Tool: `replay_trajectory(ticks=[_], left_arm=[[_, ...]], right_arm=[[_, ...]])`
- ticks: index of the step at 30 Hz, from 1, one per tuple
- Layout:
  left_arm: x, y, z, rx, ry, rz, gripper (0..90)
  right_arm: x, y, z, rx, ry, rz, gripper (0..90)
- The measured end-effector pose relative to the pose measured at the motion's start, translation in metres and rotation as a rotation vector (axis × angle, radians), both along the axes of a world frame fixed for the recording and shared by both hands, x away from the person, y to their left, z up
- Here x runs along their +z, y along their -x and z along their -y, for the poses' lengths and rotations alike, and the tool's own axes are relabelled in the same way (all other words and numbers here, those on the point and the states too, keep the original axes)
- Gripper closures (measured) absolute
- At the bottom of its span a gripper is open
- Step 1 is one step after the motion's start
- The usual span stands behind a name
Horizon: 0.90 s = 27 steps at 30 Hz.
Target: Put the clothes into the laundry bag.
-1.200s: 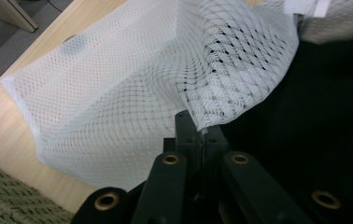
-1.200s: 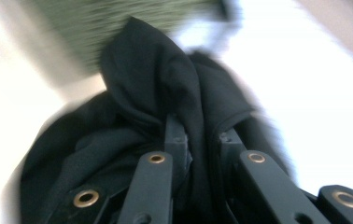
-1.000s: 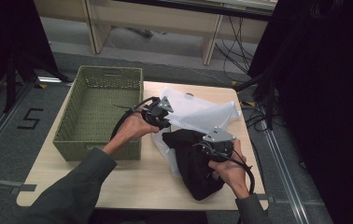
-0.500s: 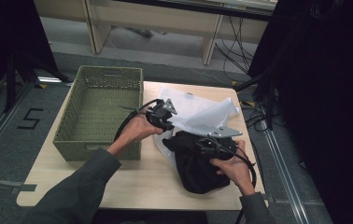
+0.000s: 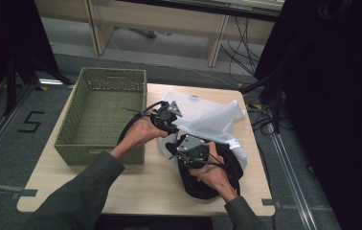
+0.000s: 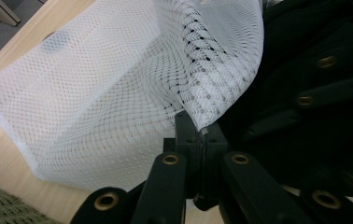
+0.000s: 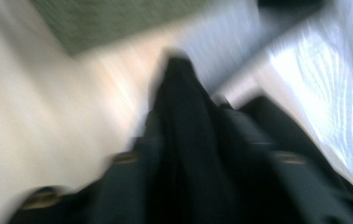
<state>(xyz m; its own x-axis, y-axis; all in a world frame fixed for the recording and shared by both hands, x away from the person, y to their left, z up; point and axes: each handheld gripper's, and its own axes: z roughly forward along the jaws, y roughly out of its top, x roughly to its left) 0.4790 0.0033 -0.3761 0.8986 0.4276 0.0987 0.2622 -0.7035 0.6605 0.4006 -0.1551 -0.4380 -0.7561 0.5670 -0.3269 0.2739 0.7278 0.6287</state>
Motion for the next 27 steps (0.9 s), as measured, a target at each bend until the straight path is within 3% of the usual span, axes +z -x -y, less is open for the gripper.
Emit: replay_trajectory(ticks=[1,2,3,4,5,6,8,9,12,15,16,17,18,19,20,21,22,23,25,27], left_arm=[[0.0,0.0,0.0,0.0,-0.001,-0.001,89.0],[0.0,0.001,0.0,0.004,0.013,-0.005,89.1],[0.0,0.001,0.0,0.004,0.013,-0.005,89.1],[0.001,0.001,0.0,-0.014,-0.002,-0.001,89.1],[0.001,0.001,0.0,-0.014,-0.002,-0.001,89.1],[0.001,0.003,0.002,-0.014,0.006,-0.003,89.1],[0.001,0.004,0.003,-0.01,0.013,-0.003,89.1],[0.001,0.004,0.004,-0.015,0.02,-0.01,89.1],[0.001,0.004,0.006,-0.026,0.004,-0.009,89.1],[-0.001,0.002,0.008,-0.035,0.011,-0.01,89.1],[-0.003,0.001,0.009,-0.037,-0.005,-0.007,89.1],[-0.003,0.001,0.009,-0.037,-0.005,-0.007,89.0],[-0.004,0.001,0.008,-0.016,0.024,-0.018,89.0],[-0.004,0.0,0.007,-0.018,0.025,-0.016,89.0],[-0.004,-0.001,0.006,-0.019,0.017,-0.018,89.0],[-0.004,-0.001,0.006,-0.019,0.017,-0.018,89.0],[-0.005,-0.001,0.006,-0.001,0.036,-0.019,88.9],[-0.005,-0.001,0.006,-0.001,0.036,-0.019,89.0],[-0.005,0.0,0.005,0.004,0.036,-0.02,88.9],[-0.005,0.0,0.006,0.005,0.035,-0.019,89.0]], right_arm=[[-0.004,-0.009,0.007,-0.042,0.004,-0.006,78.5],[-0.001,-0.014,0.015,-0.074,0.021,0.026,84.5],[0.003,-0.02,0.023,-0.072,0.048,0.077,85.9],[0.006,-0.026,0.029,-0.096,0.043,0.117,87.1],[0.009,-0.029,0.035,-0.173,0.01,0.121,87.2],[0.01,-0.034,0.04,-0.216,-0.033,0.121,87.2],[0.011,-0.039,0.044,-0.245,-0.061,0.121,87.2],[0.007,-0.048,0.044,-0.274,-0.035,0.149,87.2],[-0.006,-0.058,0.038,-0.273,-0.007,0.125,86.0],[-0.026,-0.069,0.024,-0.254,0.006,0.053,76.9],[-0.027,-0.069,0.018,-0.253,-0.022,-0.003,68.9],[-0.027,-0.069,0.018,-0.253,-0.022,-0.003,68.9],[-0.015,-0.063,0.02,-0.244,-0.056,0.027,61.4],[-0.007,-0.06,0.025,-0.227,-0.087,0.043,58.6],[0.001,-0.054,0.029,-0.21,-0.117,0.003,53.7],[0.009,-0.049,0.034,-0.198,-0.146,-0.009,50.9],[0.016,-0.04,0.039,-0.201,-0.193,-0.032,48.2],[0.016,-0.04,0.039,-0.201,-0.193,-0.032,48.2],[0.026,-0.023,0.049,-0.192,-0.247,-0.03,44.7],[0.028,-0.001,0.056,-0.175,-0.288,-0.086,41.3]])
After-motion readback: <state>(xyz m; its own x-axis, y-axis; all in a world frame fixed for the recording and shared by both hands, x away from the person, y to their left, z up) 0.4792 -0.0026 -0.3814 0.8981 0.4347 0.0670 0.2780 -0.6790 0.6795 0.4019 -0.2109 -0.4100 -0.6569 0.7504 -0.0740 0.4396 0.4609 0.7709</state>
